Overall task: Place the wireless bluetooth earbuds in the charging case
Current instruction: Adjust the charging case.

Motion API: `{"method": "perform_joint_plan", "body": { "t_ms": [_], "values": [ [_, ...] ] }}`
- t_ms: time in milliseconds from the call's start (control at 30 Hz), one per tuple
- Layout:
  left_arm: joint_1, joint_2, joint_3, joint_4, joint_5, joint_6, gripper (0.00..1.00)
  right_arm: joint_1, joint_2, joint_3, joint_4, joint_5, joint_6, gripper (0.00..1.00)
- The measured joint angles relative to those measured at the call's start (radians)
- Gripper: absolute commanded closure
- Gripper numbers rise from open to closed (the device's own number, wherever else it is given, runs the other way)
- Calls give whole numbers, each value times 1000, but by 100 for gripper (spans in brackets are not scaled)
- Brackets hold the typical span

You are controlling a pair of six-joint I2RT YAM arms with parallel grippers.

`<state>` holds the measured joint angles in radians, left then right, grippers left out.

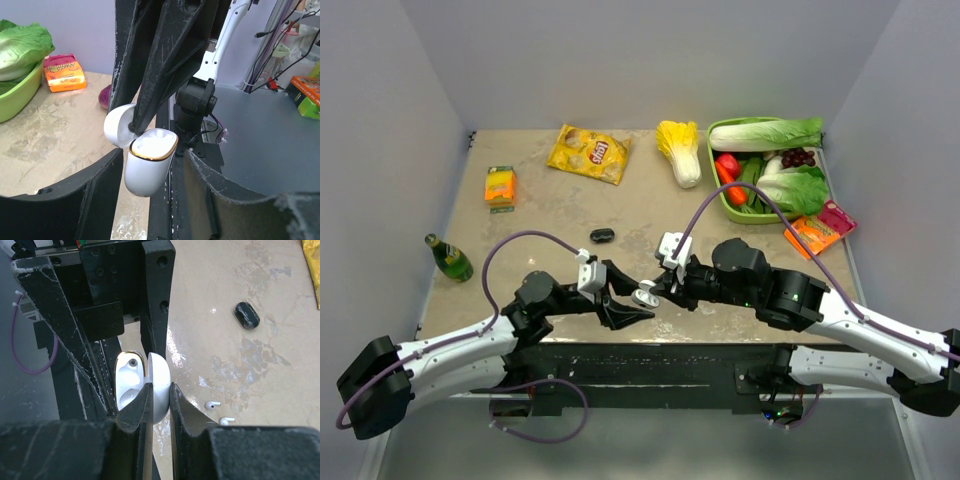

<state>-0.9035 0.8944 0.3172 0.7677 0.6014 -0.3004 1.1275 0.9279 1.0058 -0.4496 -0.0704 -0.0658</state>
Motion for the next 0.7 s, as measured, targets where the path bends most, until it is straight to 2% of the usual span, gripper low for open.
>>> {"method": "perform_joint_plan", "body": {
  "t_ms": [100,367,500,600,700],
  "values": [
    [0,-5,0,2,0,0,50,0,0,0,0,0,0,100],
    [3,-5,0,14,10,-6,74,0,0,0,1,0,-3,100],
    [6,-2,0,21,20,-11,81,0,0,0,0,-1,-6,100],
    [6,1,0,25,21,-12,98,0,0,0,1,-1,-6,100],
    [6,1,0,25,23,-12,100,0,0,0,0,-1,-6,100]
  ]
}}
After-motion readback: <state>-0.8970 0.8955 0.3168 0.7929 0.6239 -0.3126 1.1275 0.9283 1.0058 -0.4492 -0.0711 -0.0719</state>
